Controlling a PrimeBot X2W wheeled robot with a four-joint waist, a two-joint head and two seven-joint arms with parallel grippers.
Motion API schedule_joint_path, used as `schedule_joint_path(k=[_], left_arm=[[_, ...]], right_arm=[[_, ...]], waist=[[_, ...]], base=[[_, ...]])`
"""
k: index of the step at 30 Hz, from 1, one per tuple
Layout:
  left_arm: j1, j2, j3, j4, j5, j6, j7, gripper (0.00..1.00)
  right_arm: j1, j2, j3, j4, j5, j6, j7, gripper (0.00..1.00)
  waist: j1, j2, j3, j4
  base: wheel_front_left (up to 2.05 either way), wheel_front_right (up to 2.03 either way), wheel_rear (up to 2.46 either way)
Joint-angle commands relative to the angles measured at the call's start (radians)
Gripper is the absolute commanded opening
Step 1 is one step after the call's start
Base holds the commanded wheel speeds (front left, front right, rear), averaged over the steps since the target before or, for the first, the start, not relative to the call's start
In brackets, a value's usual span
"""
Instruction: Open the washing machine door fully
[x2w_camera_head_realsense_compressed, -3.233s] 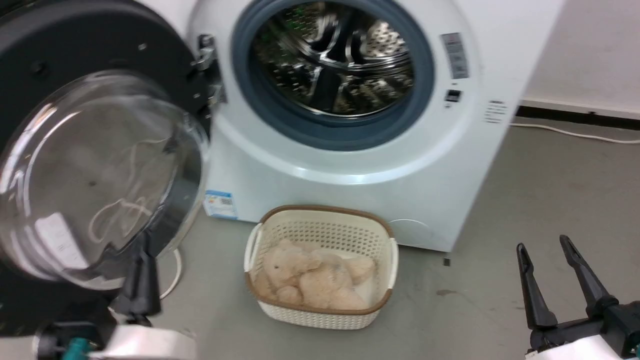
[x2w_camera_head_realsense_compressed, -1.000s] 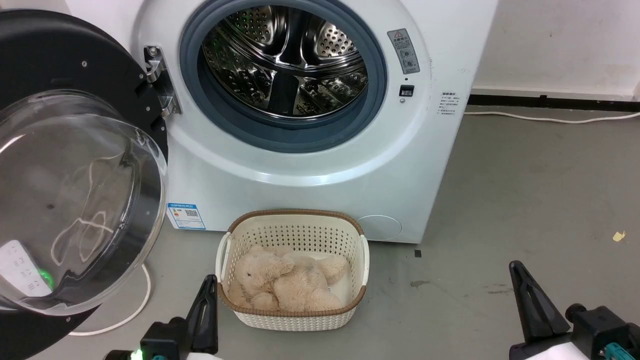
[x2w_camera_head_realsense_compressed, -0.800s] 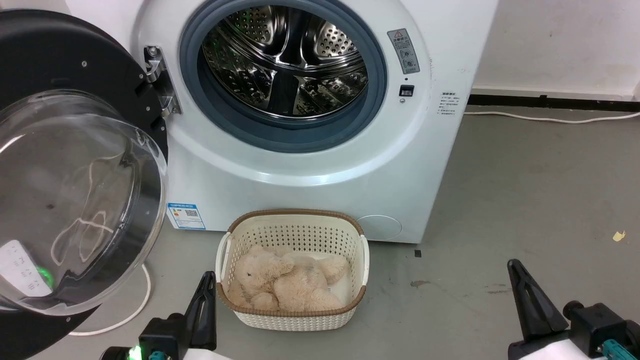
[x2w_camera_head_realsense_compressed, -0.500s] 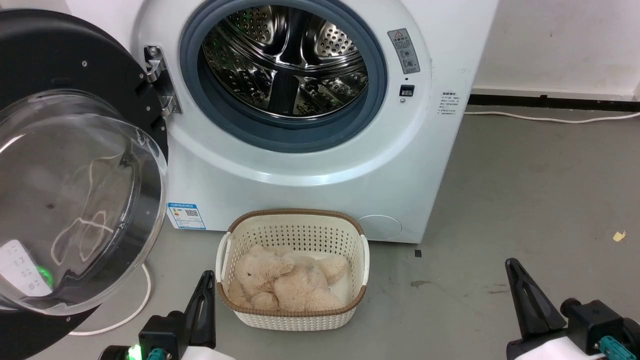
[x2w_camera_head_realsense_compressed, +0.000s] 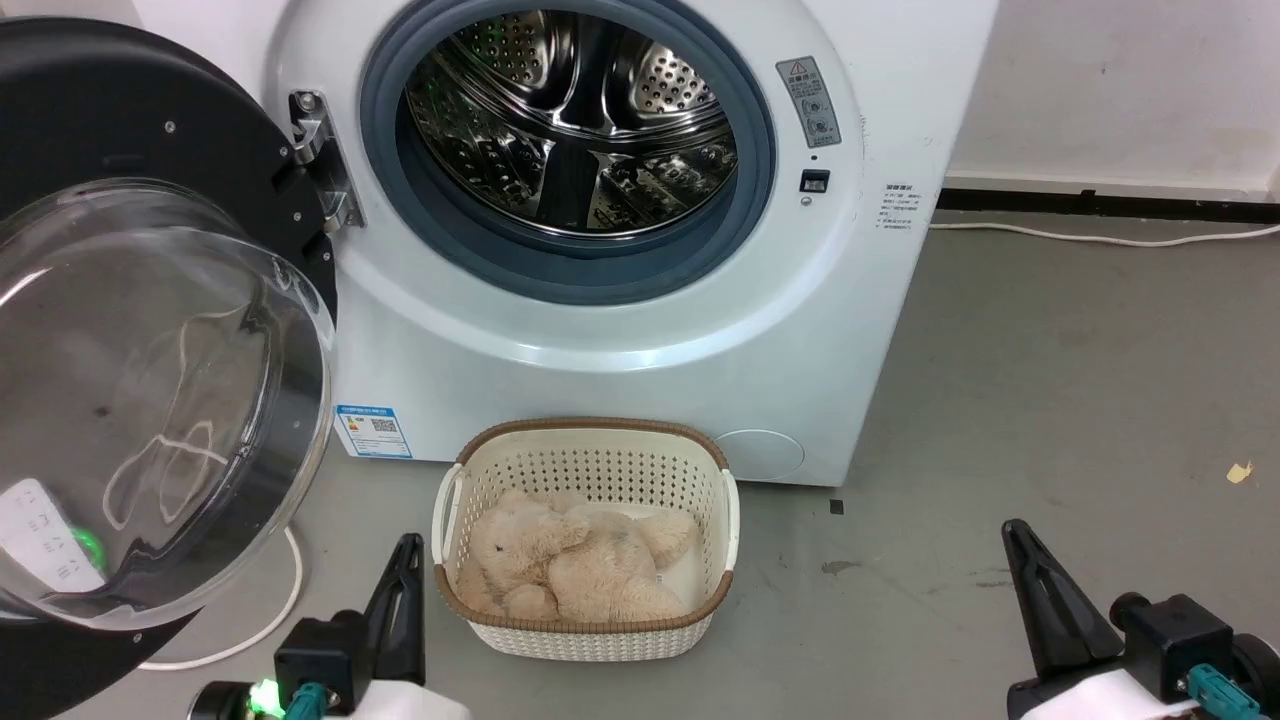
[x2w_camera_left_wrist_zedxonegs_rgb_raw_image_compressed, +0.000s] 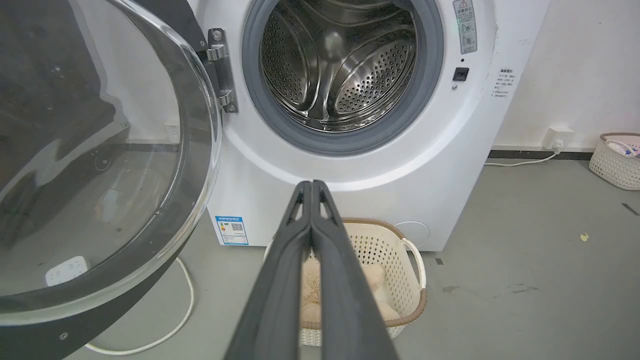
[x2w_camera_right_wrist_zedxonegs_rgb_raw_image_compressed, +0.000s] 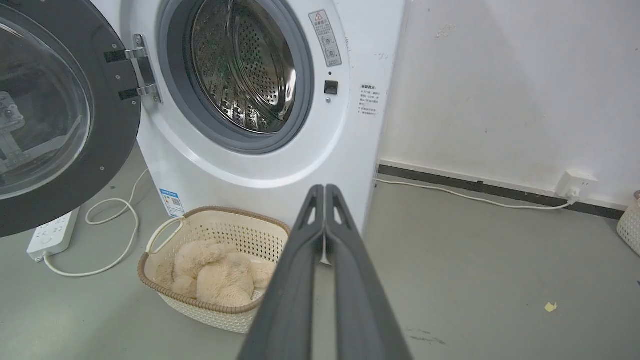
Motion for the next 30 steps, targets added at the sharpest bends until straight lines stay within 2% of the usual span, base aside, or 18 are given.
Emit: schedule_joint_path(k=[1,30], left_arm=[[-0.020,-0.001,0.006,-0.005,0.006,-0.005,0.007,0.00],[-0.044,-0.016,0.048,-0.010,0.046,-0.030,0.066,0.00]], right_arm=[[-0.023,0.005,0.001,0.002,-0.005,0.000,0.007,0.00],[-0.046,0.008,0.015,0.004,-0.013,-0.001,0.066,0.00]], waist=[[0.0000,0.0000,0.000,0.000],[0.0000,0.0000,0.001,0.002]], base=[[0.00,0.00,0.00],[0.00,0.00,0.00]])
